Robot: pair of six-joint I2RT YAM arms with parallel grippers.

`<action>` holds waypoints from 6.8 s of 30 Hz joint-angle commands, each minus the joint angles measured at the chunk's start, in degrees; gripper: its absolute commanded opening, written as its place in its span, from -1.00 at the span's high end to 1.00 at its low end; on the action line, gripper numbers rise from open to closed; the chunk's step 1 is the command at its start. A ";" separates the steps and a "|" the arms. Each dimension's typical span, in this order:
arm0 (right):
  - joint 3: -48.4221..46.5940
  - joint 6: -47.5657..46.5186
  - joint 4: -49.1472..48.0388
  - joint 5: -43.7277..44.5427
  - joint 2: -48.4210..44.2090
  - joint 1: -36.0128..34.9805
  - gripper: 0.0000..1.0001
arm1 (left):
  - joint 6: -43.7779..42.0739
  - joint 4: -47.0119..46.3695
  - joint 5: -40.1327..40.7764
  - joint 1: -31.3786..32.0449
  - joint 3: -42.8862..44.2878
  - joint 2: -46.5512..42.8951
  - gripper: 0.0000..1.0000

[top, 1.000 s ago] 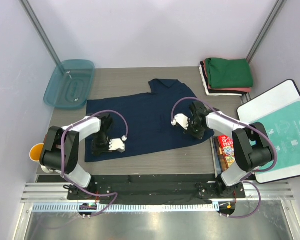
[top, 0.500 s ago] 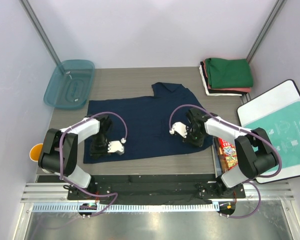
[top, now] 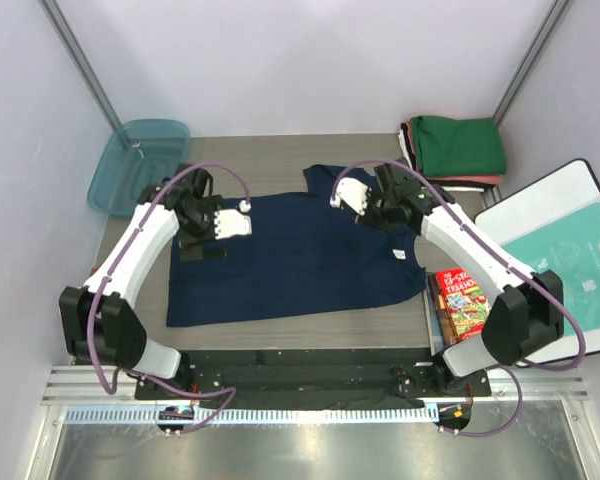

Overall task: Fold and stack the t-shirts
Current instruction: Fold the tshirt

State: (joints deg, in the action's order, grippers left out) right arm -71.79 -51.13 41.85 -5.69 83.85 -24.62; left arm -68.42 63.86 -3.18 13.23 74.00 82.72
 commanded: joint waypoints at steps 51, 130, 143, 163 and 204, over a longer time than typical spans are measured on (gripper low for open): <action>-34.55 20.99 -14.16 -3.18 38.93 8.10 0.36 | -23.16 6.45 4.94 -14.73 68.39 66.87 -0.82; -48.62 15.27 -21.54 -2.48 55.98 5.02 0.10 | -7.95 4.26 1.07 -7.26 54.76 59.05 1.00; -49.68 15.45 -22.86 -0.46 58.18 4.41 0.13 | -7.69 3.82 1.33 -7.34 54.24 58.87 1.00; -46.08 15.19 -24.53 2.88 56.86 5.11 0.15 | -8.04 3.21 1.34 -7.26 54.41 58.87 1.00; -40.89 7.63 -18.39 0.87 35.33 8.01 0.97 | -1.45 -10.25 5.20 -7.87 41.94 41.57 1.00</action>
State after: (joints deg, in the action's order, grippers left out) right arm -113.65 -41.93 21.56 -3.31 125.93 -17.87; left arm -69.43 53.87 1.76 5.50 117.64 130.89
